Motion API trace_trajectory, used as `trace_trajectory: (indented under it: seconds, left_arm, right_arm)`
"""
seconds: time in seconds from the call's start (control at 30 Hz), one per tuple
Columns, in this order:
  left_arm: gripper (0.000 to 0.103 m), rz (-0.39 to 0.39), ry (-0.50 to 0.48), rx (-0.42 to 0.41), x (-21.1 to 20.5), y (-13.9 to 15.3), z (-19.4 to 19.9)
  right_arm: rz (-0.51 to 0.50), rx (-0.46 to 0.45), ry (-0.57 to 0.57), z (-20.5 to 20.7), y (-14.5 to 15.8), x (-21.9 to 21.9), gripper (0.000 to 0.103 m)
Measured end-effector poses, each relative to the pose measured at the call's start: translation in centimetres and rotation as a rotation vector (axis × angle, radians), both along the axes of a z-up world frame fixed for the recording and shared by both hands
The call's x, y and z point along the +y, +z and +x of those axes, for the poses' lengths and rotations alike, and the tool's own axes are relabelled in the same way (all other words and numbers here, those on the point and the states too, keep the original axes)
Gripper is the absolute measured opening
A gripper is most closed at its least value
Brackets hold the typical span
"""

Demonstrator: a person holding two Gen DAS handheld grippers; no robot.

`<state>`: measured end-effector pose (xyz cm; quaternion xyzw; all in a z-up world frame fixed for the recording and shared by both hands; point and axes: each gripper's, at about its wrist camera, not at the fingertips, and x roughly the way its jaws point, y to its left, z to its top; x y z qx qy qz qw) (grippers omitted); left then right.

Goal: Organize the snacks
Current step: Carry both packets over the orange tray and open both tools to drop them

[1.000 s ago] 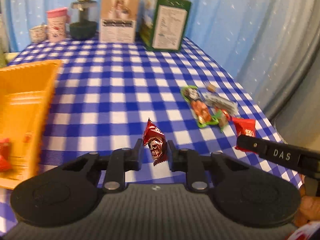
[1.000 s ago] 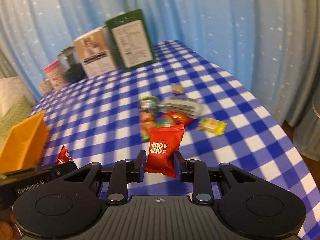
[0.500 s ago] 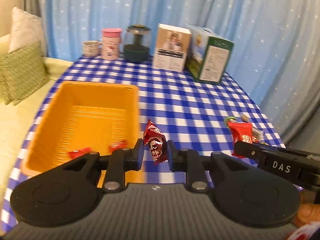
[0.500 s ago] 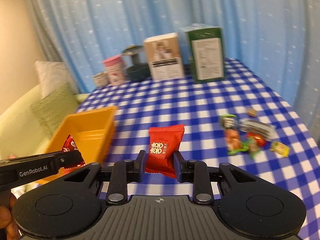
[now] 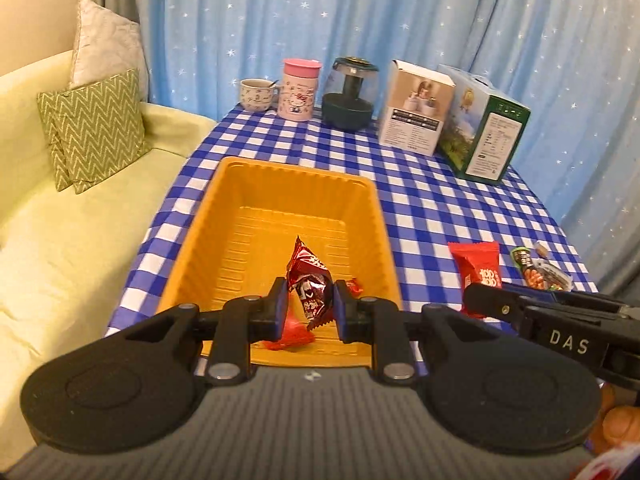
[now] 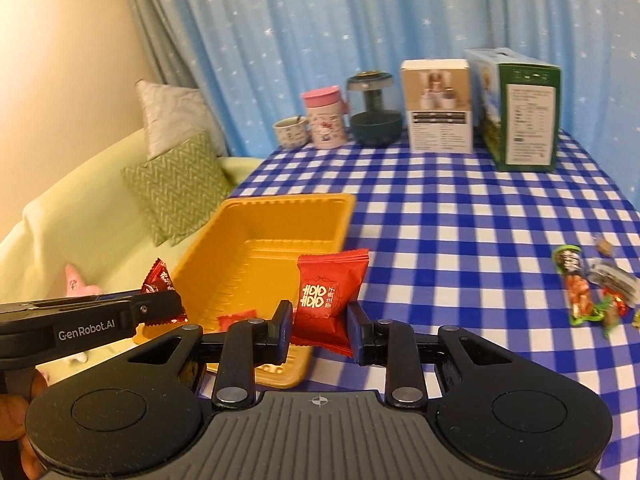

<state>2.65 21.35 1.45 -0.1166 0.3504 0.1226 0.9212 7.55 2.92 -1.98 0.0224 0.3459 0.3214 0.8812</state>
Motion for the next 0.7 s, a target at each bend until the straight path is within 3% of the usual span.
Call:
trace_trajectory:
  seconds: [0.7]
  left_arm:
    - [0.021,0.008,0.016,0.045,4.3,-2.2,1.6]
  right_arm:
    - [-0.033,0.03,0.073,2.1,-1.6,5.3,0.029]
